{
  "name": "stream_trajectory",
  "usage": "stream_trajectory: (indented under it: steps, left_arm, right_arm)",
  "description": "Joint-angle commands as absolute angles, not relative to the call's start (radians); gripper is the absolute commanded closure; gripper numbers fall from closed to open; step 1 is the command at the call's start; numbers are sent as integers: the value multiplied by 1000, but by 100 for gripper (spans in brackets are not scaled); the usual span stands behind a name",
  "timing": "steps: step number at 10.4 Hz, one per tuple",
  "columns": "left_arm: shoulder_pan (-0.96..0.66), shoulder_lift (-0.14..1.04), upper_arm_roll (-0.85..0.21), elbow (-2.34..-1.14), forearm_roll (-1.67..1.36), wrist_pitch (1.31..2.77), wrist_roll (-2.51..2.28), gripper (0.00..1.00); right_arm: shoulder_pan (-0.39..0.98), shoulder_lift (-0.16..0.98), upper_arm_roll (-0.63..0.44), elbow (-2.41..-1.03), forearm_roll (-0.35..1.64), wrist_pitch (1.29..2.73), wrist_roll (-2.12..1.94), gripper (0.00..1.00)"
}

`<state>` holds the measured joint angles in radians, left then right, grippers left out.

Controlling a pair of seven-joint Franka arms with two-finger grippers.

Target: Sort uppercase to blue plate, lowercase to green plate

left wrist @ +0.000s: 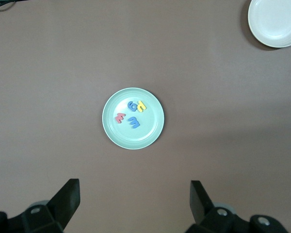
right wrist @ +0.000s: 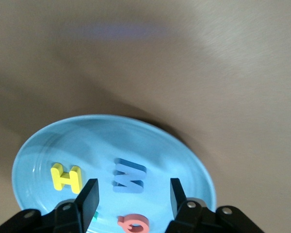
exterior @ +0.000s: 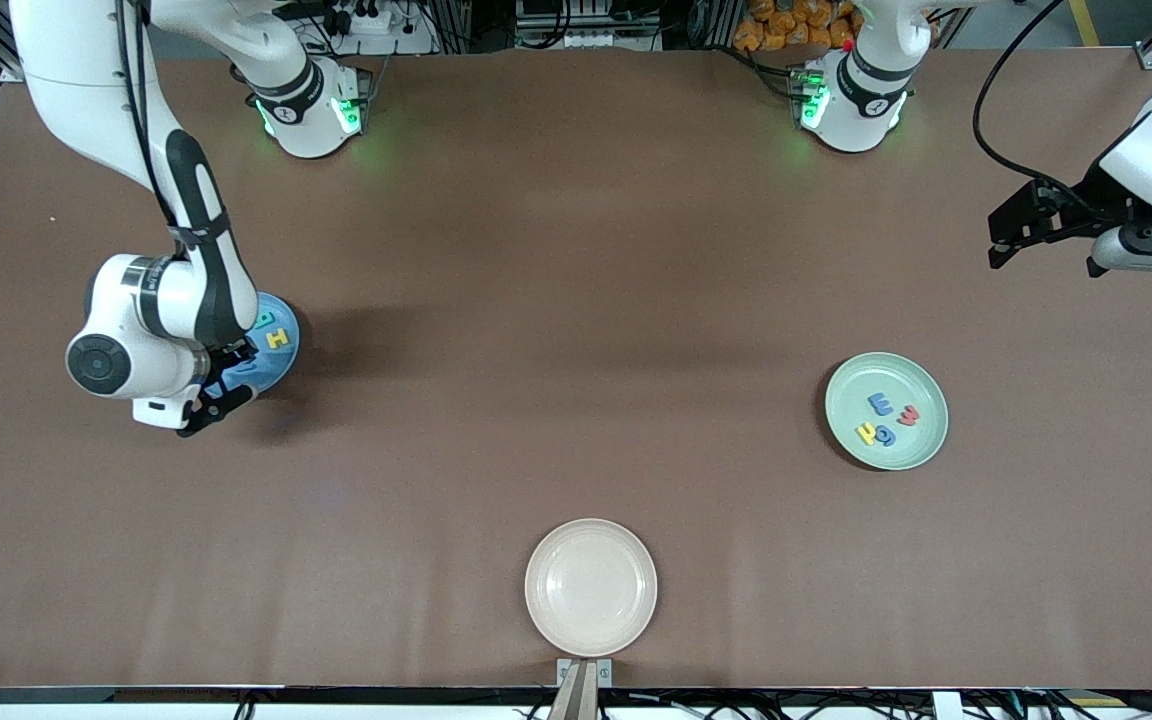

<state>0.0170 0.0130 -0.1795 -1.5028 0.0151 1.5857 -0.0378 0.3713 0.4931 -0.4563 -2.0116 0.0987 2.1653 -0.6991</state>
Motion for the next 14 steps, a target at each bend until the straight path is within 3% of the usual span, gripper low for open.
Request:
stream_trajectory:
  steps: [1, 7, 10, 14]
  left_arm:
    - [23, 8, -183, -1497, 37, 1588, -18, 0]
    - [23, 8, -178, -1494, 37, 1588, -18, 0]
    - [23, 6, -178, -1494, 37, 1588, -18, 0]
    - [23, 6, -178, -1496, 37, 1588, -18, 0]
  right_arm:
    - [331, 411, -445, -2007, 117, 2152, -686, 29]
    - [221, 229, -287, -1881, 77, 1922, -297, 24]
    - [175, 141, -206, -1742, 23, 1733, -132, 0]
    - [71, 29, -109, -1654, 12, 1655, -103, 0]
